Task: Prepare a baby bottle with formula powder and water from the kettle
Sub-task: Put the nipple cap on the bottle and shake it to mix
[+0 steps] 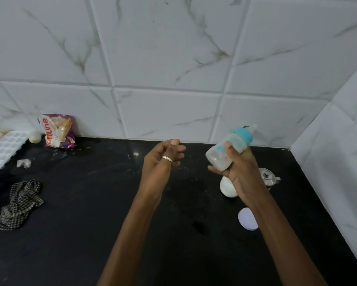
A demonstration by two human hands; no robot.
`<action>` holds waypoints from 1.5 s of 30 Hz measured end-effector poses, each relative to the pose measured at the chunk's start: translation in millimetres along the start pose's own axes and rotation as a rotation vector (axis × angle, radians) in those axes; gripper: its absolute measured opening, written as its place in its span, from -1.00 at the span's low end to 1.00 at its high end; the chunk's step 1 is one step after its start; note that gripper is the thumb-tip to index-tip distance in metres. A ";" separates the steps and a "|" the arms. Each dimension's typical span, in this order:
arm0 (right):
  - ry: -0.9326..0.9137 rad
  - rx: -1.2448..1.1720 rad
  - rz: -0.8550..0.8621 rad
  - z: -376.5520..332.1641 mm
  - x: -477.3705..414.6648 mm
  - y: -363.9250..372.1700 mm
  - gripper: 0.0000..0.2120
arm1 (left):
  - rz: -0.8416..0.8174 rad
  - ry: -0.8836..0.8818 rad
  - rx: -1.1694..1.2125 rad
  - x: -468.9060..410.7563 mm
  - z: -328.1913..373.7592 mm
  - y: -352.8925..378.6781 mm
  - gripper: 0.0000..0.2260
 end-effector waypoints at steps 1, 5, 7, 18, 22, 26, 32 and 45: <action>0.011 0.061 -0.048 1.7 0.7 1.7 -0.47 | 0.002 0.001 0.000 0.2 0.3 -1.0 -0.85; 0.081 0.215 -0.248 8.4 7.9 5.9 -0.45 | -0.007 0.002 -0.004 0.9 0.7 0.0 -0.85; 0.035 0.019 -0.080 -0.2 4.3 3.6 -0.43 | -0.004 0.004 -0.001 1.3 0.9 0.2 -0.85; 0.024 -0.017 -0.035 0.0 3.7 5.4 -0.47 | -0.020 0.007 -0.003 0.1 1.0 3.7 -0.84; 0.079 0.225 -0.237 1.8 4.1 12.8 -0.51 | -0.023 -0.001 -0.012 -2.4 4.1 5.4 -0.78; 0.007 0.056 -0.097 -15.8 -6.9 10.6 -0.48 | -0.018 0.014 -0.011 -5.6 11.6 6.2 -0.81; 0.003 0.176 -0.166 -13.2 2.5 26.1 -0.54 | -0.026 0.026 -0.003 -7.9 19.6 9.5 -0.71; -0.100 -0.038 -0.061 -33.3 -19.0 22.2 -0.39 | -0.036 0.077 -0.028 -12.8 38.3 18.8 -0.64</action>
Point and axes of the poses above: each hand's wrist, its own x-axis away from the middle knuckle, its own y-axis out of the palm, z = x × y, the point moved 6 cm from there along -x, towards the middle knuckle, and after that the axes turned 12 degrees about -y, right-handed, at the moved point
